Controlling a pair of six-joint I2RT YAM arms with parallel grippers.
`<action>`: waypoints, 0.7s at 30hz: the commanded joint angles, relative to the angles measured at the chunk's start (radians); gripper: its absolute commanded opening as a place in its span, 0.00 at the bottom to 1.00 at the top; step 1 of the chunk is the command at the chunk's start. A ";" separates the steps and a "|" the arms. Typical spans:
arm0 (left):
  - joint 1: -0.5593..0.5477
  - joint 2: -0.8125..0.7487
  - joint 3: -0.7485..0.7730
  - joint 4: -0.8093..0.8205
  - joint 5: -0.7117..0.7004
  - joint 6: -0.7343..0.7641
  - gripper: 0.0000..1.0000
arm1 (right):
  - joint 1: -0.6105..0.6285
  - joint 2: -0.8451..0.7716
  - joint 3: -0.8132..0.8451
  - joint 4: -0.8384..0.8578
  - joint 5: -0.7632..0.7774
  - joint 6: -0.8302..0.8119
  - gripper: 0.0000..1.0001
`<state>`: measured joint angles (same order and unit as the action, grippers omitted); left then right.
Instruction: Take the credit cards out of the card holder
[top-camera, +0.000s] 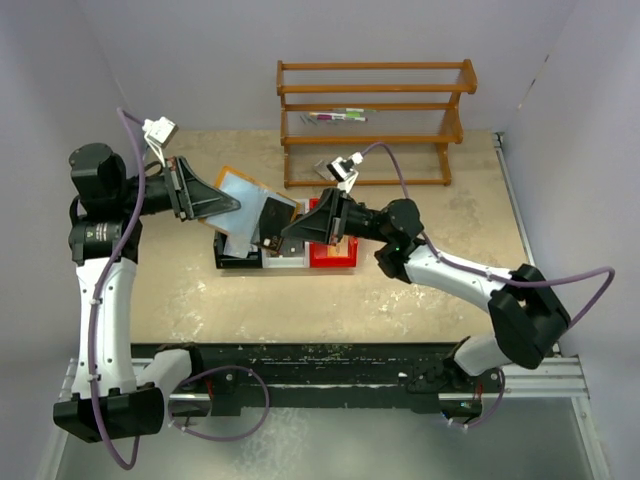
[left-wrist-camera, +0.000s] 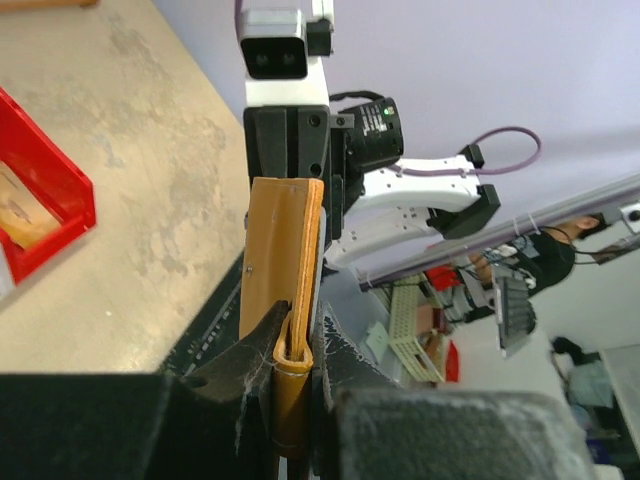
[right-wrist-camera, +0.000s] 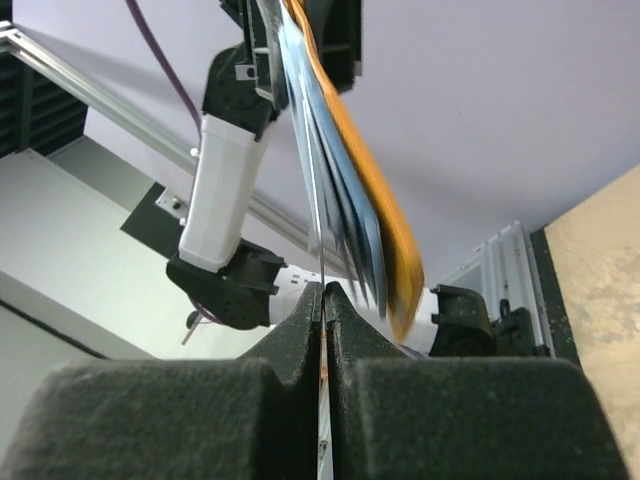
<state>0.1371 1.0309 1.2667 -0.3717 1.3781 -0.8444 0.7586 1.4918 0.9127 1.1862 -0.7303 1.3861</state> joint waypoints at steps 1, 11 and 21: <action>0.006 0.012 0.128 -0.199 -0.087 0.242 0.00 | -0.052 -0.082 -0.047 0.014 -0.048 -0.008 0.00; 0.007 0.022 0.150 -0.231 -0.112 0.283 0.00 | -0.104 -0.179 -0.057 -0.297 -0.055 -0.190 0.00; 0.007 0.037 0.228 -0.222 -0.115 0.285 0.00 | -0.138 -0.066 0.144 -0.999 0.109 -0.649 0.00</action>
<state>0.1371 1.0748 1.4147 -0.6197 1.2659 -0.5835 0.6205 1.3487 0.9520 0.4633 -0.7105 0.9619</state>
